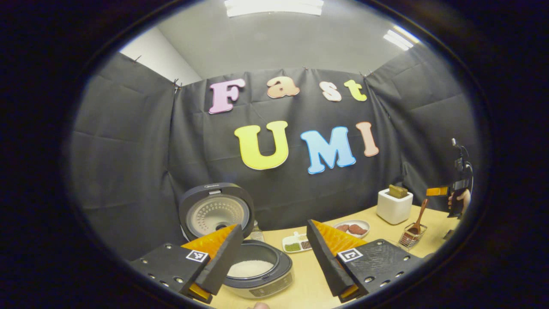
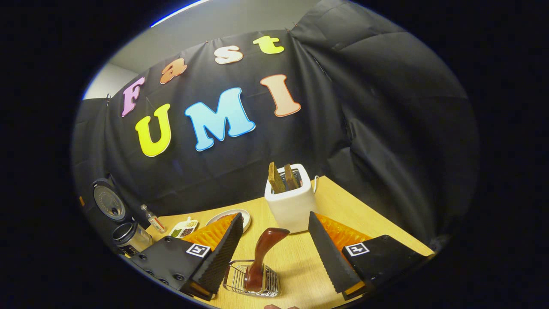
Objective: Close the left gripper, press the button to open the rice cooker; take a wooden spoon from the chopstick holder with the right hand, scoop a spoonful of rice and pour it into the rice cooker, then put the wooden spoon back into the chopstick holder.
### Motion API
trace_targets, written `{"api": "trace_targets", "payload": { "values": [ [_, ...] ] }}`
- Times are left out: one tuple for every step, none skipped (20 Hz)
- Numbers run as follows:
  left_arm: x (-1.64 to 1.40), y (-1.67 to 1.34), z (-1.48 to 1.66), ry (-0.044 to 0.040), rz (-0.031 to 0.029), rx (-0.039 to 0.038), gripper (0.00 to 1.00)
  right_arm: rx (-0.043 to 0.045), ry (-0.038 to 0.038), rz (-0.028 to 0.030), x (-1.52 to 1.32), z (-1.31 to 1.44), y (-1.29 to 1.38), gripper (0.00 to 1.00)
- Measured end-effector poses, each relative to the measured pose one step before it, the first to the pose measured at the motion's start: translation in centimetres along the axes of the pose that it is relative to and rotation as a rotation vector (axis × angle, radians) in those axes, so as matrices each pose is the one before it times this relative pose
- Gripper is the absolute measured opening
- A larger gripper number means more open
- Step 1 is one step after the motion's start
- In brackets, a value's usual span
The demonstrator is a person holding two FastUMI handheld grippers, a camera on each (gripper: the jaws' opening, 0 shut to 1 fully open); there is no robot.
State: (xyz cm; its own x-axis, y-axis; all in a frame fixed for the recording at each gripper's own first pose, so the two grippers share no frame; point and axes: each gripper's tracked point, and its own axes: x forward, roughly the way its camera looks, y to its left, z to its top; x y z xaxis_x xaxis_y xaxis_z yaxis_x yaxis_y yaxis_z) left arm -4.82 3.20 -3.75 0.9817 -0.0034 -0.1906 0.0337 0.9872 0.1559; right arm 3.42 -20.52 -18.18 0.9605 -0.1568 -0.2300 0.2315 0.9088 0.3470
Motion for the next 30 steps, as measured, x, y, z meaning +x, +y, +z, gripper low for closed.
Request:
{"api": "trace_targets", "payload": {
  "values": [
    [-0.085, -0.62, -0.31, 0.00506, -0.01359, -0.01017, 0.93, 0.00146, 0.01255, 0.00014, 0.5, -0.795, -0.136, 0.98],
    [-0.001, -0.418, -0.109, 0.00528, -0.01272, -0.01445, 0.92, 0.0045, 0.01389, -0.00171, 0.445, -0.576, -0.097, 0.98],
    [-0.076, -0.377, -0.332, 0.00773, -0.01173, -0.01024, 0.93, 0.007, 0.01014, 0.00493, 0.394, -0.71, 0.078, 0.98],
    [-0.016, -0.144, -0.209, 0.00534, -0.00517, -0.00586, 0.93, 0.01048, 0.01087, 0.00644, 0.441, -0.474, 0.084, 0.98],
    [-0.066, 0.027, -0.182, 0.00489, -0.00162, -0.00428, 0.92, 0.01412, 0.01186, 0.00916, 0.51, -0.603, 0.115, 0.98],
    [0.004, 0.045, -0.198, 0.00444, 0.00032, -0.00465, 0.91, 0.01646, 0.00992, 0.01339, 0.465, -0.416, 0.242, 0.98],
    [0.033, 0.085, -0.258, 0.00383, 0.0034, -0.00669, 0.91, 0.01737, 0.00807, 0.01583, 0.504, -0.384, 0.334, 0.98],
    [-0.039, 0.261, -0.223, 0.00446, 0.00446, -0.00938, 0.92, 0.01425, 0.00852, 0.01718, 0.475, -0.261, 0.371, 0.98],
    [0.038, 0.215, -0.475, 0.00784, 0.00442, -0.00999, 0.91, 0.00665, 0.007, 0.01303, 0.604, -0.409, 0.279, 0.98],
    [0.051, 0.165, -0.386, 0.00941, 0.00317, -0.00899, 0.93, -0.00005, 0.00469, 0.0074, 0.54, -0.336, 0.218, 0.98],
    [-0.032, 0.138, -0.685, 0.01279, 0.00197, -0.01025, 0.91, -0.00336, 0.00679, 0.0041, 0.503, -0.465, 0.168, 0.98],
    [0.034, -0.226, -0.499, 0.01109, -0.01276, -0.00841, 0.91, -0.00134, 0.01185, 0.00064, 0.437, -0.418, 0.027, 0.98],
    [-0.012, -0.408, -0.495, 0.01006, -0.0122, -0.00506, 0.92, 0.00051, 0.00872, 0.00243, 0.52, -0.432, 0.066, 0.98],
    [0.017, -0.248, -0.226, 0.0067, -0.00887, -0.00025, 0.92, 0.00226, 0.00209, 0.00115, 0.264, -0.176, 0.015, 0.98],
    [0.059, -0.285, -0.172, 0.00336, -0.00795, 0.00626, 0.93, 0.00477, 0.00031, 0.00438, 0.275, -0.118, 0.09, 0.98],
    [0.084, -0.03, 0.036, -0.00021, -0.00186, 0.00923, 0.93, 0.01247, 0.00316, 0.00807, 0.376, -0.074, 0.186, 0.98],
    [0.146, -0.056, -0.015, -0.00118, 0.00019, 0.00832, 0.93, 0.01764, 0.00751, 0.00967, 0.464, -0.314, 0.192, 0.98],
    [0.169, -0.04, 0.0, -0.00079, -0.00092, 0.00264, 0.93, 0.02128, 0.00678, 0.01255, -0.027, -0.006, 0.181, 0.93],
    [0.068, -0.091, -0.133, 0.00236, -0.00443, -0.00312, 0.95, 0.01949, 0.00845, 0.0071, 0.126, -0.155, 0.058, 0.9],
    [0.138, -0.1, -0.27, 0.00354, -0.00629, -0.00744, 0.93, 0.01386, 0.00495, 0.00417, 0.197, -0.131, 0.129, 0.82],
    [0.072, 0.004, -0.204, 0.00272, -0.00419, -0.00998, 0.93, 0.00699, -0.00064, -0.00572, 0.134, 0.012, -0.038, 0.7],
    [0.155, 0.016, -0.241, 0.00508, -0.00413, -0.00887, 0.93, 0.00509, -0.01204, -0.01893, -0.04, 0.291, -0.332, 0.5],
    [0.08, 0.157, -0.435, 0.00534, -0.00142, -0.00631, 0.93, 0.00351, -0.0128, -0.02534, 0.005, 0.346, -0.527, 0.39],
    [0.159, 0.262, -0.232, 0.00393, 0.00268, -0.00393, 0.92, 0.01754, -0.00025, -0.02308, -0.299, 0.303, -0.315, 0.22],
    [0.158, 0.358, -0.279, 0.00244, 0.00327, -0.00361, 0.93, 0.02203, 0.00835, -0.00242, -0.071, -0.042, 0.142, 0.3],
    [0.043, 0.244, -0.007, 0.00162, 0.00157, -0.00653, 0.94, 0.01329, 0.00775, 0.00061, -0.129, 0.019, 0.207, 0.3],
    [-0.1, 0.134, -0.301, 0.00249, -0.00484, -0.01244, 0.95, 0.00706, 0.00212, -0.00281, -0.145, -0.228, 0.099, 0.27],
    [-0.024, 0.008, -0.144, -0.00028, -0.0061, -0.01045, 0.95, 0.0019, -0.00252, -0.00508, -0.48, 0.115, 0.029, 0.25],
    [0.029, 0.186, -0.261, 0.00039, -0.00266, -0.00705, 0.96, -0.01701, -0.00576, -0.00228, 0.06, 0.05, 0.136, 0.25],
    [0.025, 0.281, -0.171, 0.00084, 0.00127, -0.00237, 0.94, -0.01107, -0.00038, -0.00731, -0.335, -0.008, 0.053, 0.25]
  ]
}}
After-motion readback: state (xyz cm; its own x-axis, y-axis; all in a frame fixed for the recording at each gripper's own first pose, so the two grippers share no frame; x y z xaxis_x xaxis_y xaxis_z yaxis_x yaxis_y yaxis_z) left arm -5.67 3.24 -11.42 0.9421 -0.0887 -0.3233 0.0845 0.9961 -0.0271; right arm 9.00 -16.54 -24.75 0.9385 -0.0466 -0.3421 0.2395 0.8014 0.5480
